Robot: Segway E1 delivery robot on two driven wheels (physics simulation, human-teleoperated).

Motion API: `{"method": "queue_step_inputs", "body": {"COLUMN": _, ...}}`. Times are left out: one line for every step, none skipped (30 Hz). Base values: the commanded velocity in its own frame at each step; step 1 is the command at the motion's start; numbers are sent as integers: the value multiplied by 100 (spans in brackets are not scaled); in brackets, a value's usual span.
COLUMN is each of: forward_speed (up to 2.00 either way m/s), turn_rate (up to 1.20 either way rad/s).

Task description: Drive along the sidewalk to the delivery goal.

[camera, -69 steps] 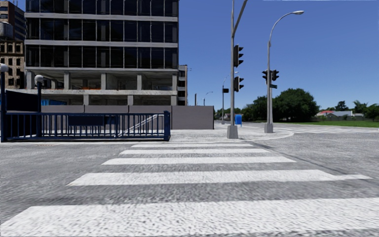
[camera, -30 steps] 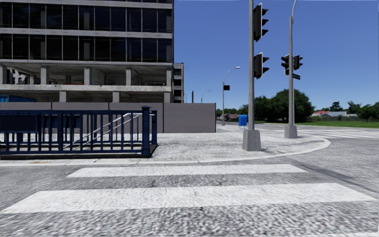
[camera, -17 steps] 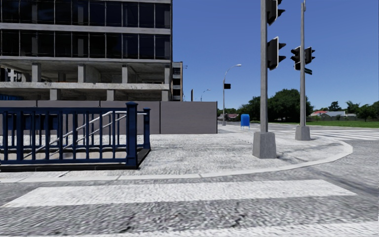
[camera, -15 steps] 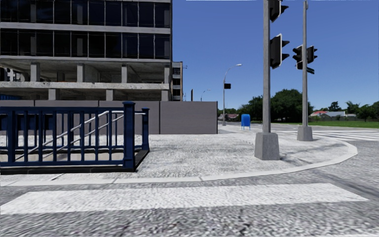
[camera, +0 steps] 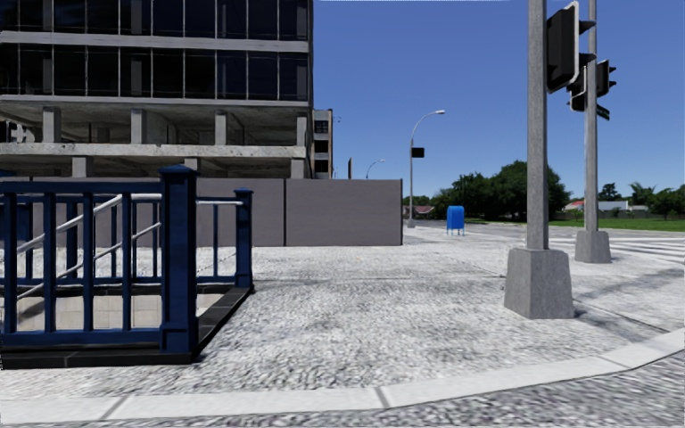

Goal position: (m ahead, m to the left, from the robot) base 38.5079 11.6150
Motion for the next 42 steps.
{"method": "queue_step_inputs", "body": {"forward_speed": 200, "turn_rate": 0}}
{"method": "queue_step_inputs", "body": {"forward_speed": 200, "turn_rate": 0}}
{"method": "queue_step_inputs", "body": {"forward_speed": 200, "turn_rate": 0}}
{"method": "queue_step_inputs", "body": {"forward_speed": 200, "turn_rate": 0}}
{"method": "queue_step_inputs", "body": {"forward_speed": 200, "turn_rate": 0}}
{"method": "queue_step_inputs", "body": {"forward_speed": 200, "turn_rate": 0}}
{"method": "queue_step_inputs", "body": {"forward_speed": 200, "turn_rate": 0}}
{"method": "queue_step_inputs", "body": {"forward_speed": 200, "turn_rate": 0}}
{"method": "queue_step_inputs", "body": {"forward_speed": 200, "turn_rate": 0}}
{"method": "queue_step_inputs", "body": {"forward_speed": 200, "turn_rate": 0}}
{"method": "queue_step_inputs", "body": {"forward_speed": 200, "turn_rate": 0}}
{"method": "queue_step_inputs", "body": {"forward_speed": 200, "turn_rate": 0}}
{"method": "queue_step_inputs", "body": {"forward_speed": 200, "turn_rate": 0}}
{"method": "queue_step_inputs", "body": {"forward_speed": 200, "turn_rate": -38}}
{"method": "queue_step_inputs", "body": {"forward_speed": 200, "turn_rate": -113}}
{"method": "queue_step_inputs", "body": {"forward_speed": 200, "turn_rate": -120}}
{"method": "queue_step_inputs", "body": {"forward_speed": 200, "turn_rate": -120}}
{"method": "queue_step_inputs", "body": {"forward_speed": 200, "turn_rate": -120}}
{"method": "queue_step_inputs", "body": {"forward_speed": 200, "turn_rate": -120}}
{"method": "queue_step_inputs", "body": {"forward_speed": 200, "turn_rate": -120}}
{"method": "queue_step_inputs", "body": {"forward_speed": 200, "turn_rate": -115}}
{"method": "queue_step_inputs", "body": {"forward_speed": 200, "turn_rate": -114}}
{"method": "queue_step_inputs", "body": {"forward_speed": 200, "turn_rate": -104}}
{"method": "queue_step_inputs", "body": {"forward_speed": 200, "turn_rate": -52}}
{"method": "queue_step_inputs", "body": {"forward_speed": 200, "turn_rate": -45}}
{"method": "queue_step_inputs", "body": {"forward_speed": 200, "turn_rate": -32}}
{"method": "queue_step_inputs", "body": {"forward_speed": 200, "turn_rate": 0}}
{"method": "queue_step_inputs", "body": {"forward_speed": 200, "turn_rate": 0}}
{"method": "queue_step_inputs", "body": {"forward_speed": 200, "turn_rate": 0}}
{"method": "queue_step_inputs", "body": {"forward_speed": 200, "turn_rate": 0}}
{"method": "queue_step_inputs", "body": {"forward_speed": 200, "turn_rate": 0}}
{"method": "queue_step_inputs", "body": {"forward_speed": 200, "turn_rate": 0}}
{"method": "queue_step_inputs", "body": {"forward_speed": 200, "turn_rate": 0}}
{"method": "queue_step_inputs", "body": {"forward_speed": 200, "turn_rate": 0}}
{"method": "queue_step_inputs", "body": {"forward_speed": 200, "turn_rate": 0}}
{"method": "queue_step_inputs", "body": {"forward_speed": 200, "turn_rate": 0}}
{"method": "queue_step_inputs", "body": {"forward_speed": 200, "turn_rate": -75}}
{"method": "queue_step_inputs", "body": {"forward_speed": 200, "turn_rate": -75}}
{"method": "queue_step_inputs", "body": {"forward_speed": 200, "turn_rate": -120}}
{"method": "queue_step_inputs", "body": {"forward_speed": 200, "turn_rate": -120}}
{"method": "queue_step_inputs", "body": {"forward_speed": 200, "turn_rate": -120}}
{"method": "queue_step_inputs", "body": {"forward_speed": 200, "turn_rate": -120}}
